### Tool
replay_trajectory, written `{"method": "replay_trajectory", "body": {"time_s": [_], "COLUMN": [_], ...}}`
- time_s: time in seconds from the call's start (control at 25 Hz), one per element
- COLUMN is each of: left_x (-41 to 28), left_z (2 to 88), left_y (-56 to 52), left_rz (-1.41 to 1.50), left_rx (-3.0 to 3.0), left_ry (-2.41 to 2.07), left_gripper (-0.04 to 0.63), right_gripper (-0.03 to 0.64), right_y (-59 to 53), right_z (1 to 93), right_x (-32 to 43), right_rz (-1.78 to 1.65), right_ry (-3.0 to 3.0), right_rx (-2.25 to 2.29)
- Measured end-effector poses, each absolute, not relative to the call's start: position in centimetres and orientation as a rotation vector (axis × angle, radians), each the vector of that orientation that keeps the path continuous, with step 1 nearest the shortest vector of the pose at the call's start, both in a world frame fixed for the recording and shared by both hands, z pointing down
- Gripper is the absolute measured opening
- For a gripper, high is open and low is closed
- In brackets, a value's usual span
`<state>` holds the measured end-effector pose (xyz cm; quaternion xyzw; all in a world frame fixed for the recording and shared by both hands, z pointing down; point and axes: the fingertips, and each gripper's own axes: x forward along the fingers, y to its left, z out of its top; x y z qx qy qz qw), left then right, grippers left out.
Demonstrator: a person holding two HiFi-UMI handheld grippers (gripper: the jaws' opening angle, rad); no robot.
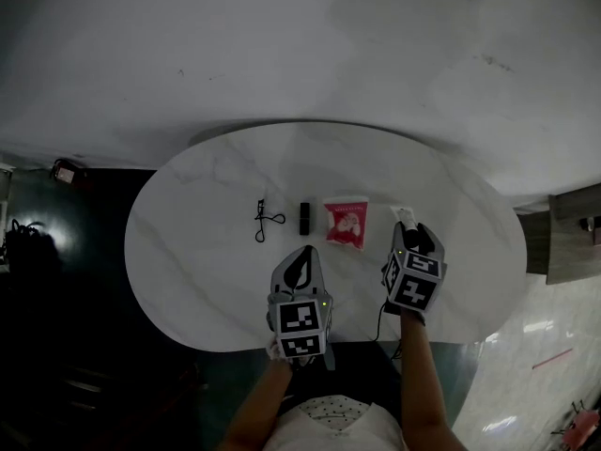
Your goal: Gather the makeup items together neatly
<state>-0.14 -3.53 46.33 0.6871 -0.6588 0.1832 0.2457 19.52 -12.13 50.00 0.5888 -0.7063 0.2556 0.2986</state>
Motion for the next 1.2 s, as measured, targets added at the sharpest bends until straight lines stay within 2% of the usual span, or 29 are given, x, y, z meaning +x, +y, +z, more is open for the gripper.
{"method": "replay_trajectory", "body": {"time_s": [1.2], "left_x": [-2.7], "left_z": [48.2], "left_y": [-4.4], "left_rz": [0.519], "left_rx": [1.787], "left_ry": [-1.821], "left_gripper": [0.037], "right_gripper": [0.196], "right_y": [-12.6], "right_z": [55.2], "right_x": [18.3], "right_rz": [0.711], "right_ry": [-1.761], "right_rx": [1.497]}}
